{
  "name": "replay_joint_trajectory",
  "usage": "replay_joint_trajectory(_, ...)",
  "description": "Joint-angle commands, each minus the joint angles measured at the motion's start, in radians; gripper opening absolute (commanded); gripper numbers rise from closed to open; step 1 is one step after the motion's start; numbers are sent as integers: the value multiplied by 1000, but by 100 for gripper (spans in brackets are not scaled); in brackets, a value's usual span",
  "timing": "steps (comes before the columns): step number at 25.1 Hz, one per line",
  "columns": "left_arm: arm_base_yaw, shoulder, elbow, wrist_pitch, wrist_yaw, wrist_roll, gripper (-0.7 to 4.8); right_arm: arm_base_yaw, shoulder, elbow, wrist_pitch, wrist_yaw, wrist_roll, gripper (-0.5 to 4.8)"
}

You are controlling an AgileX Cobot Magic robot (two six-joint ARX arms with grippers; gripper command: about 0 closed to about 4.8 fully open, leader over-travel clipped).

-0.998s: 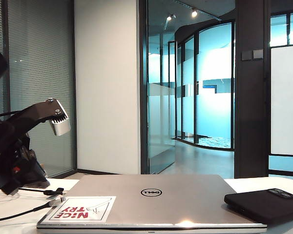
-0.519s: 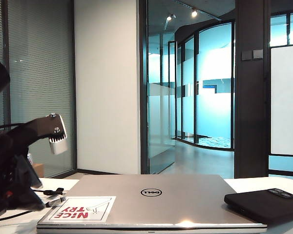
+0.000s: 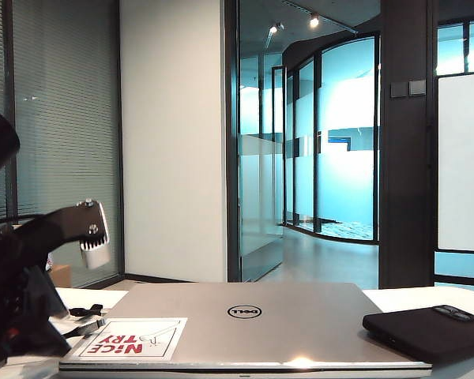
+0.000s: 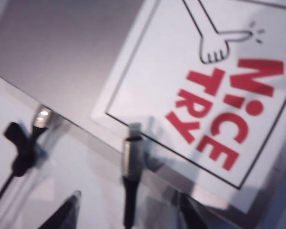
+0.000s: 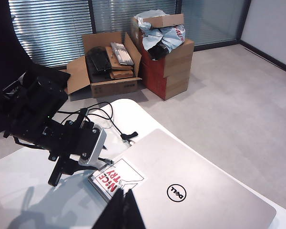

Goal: Pick up the charging cable and the phone, plug the charging cable into the charging port on the phone, and finally place them back on the table.

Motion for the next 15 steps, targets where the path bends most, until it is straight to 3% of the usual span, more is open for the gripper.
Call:
replay_joint_trajectory(1, 1, 20, 1, 29, 4, 3, 255, 0, -1, 6, 19, 2, -3, -2)
replay_joint_trajectory(15, 1, 140, 33, 111, 5, -1, 235, 0, -1, 6, 20, 2, -3, -2)
